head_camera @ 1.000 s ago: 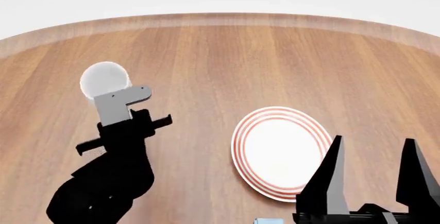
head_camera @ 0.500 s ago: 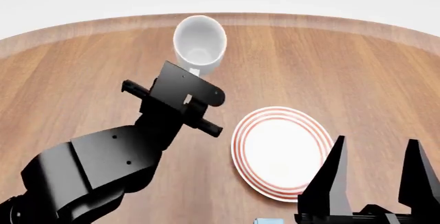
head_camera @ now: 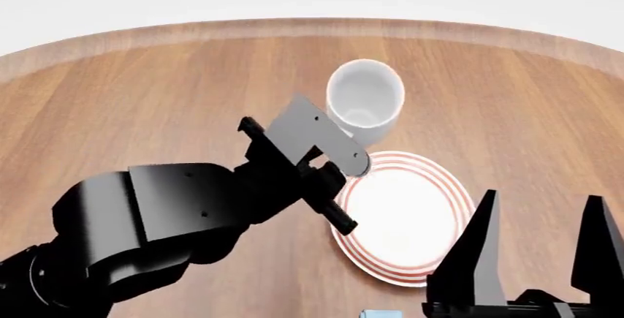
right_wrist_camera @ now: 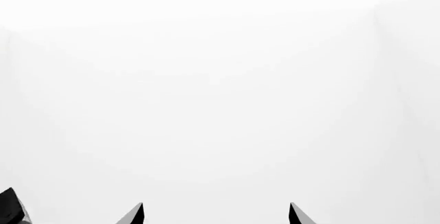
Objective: Pick up the white mug and put it on the plate, and put the chocolate pudding to the right of the plate.
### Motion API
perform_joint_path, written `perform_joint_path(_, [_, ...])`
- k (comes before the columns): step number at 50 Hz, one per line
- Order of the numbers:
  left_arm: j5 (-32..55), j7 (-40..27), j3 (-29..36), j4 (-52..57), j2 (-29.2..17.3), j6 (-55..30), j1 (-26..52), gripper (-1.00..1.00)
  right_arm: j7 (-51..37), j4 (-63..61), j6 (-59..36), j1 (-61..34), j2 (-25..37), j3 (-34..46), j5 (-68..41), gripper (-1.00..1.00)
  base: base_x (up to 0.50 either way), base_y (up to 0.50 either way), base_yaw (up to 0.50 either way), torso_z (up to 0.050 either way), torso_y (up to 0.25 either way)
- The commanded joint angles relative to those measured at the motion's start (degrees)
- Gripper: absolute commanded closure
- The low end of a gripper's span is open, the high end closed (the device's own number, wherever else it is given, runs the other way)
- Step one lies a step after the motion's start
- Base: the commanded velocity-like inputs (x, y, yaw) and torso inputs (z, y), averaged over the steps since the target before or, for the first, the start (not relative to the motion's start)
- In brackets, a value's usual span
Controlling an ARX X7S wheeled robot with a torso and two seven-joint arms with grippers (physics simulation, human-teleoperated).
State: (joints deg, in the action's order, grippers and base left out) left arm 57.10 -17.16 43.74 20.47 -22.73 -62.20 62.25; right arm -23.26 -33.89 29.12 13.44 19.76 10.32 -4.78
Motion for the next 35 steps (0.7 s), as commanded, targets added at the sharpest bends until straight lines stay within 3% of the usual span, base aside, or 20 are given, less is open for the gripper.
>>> perform_joint_path(1, [1.55,6.64,1.84,1.11,3.01,-0.29,0.47,1.00,0.96,-1.34,-0.42,0.16,-0.64,-1.36,0.87,-1.00,0.00,0.00,0.00,0.000,0.000])
perform_joint_path(13, [0.02,11.80,3.25,-5.23,4.57,3.20,0.16,1.00,1.02,-1.19,-0.52,-0.11,-0.39,-0.80,0.83,-1.00,0.00,0.00,0.00,0.000,0.000])
perform_joint_path(35, [-4.59,19.50,5.46,-28.16,13.03,10.24,1.38,1.00,1.13,-6.72,0.50,2.96,1.27,-0.43,0.64,-1.00,0.00,0.00,0.00,0.000,0.000])
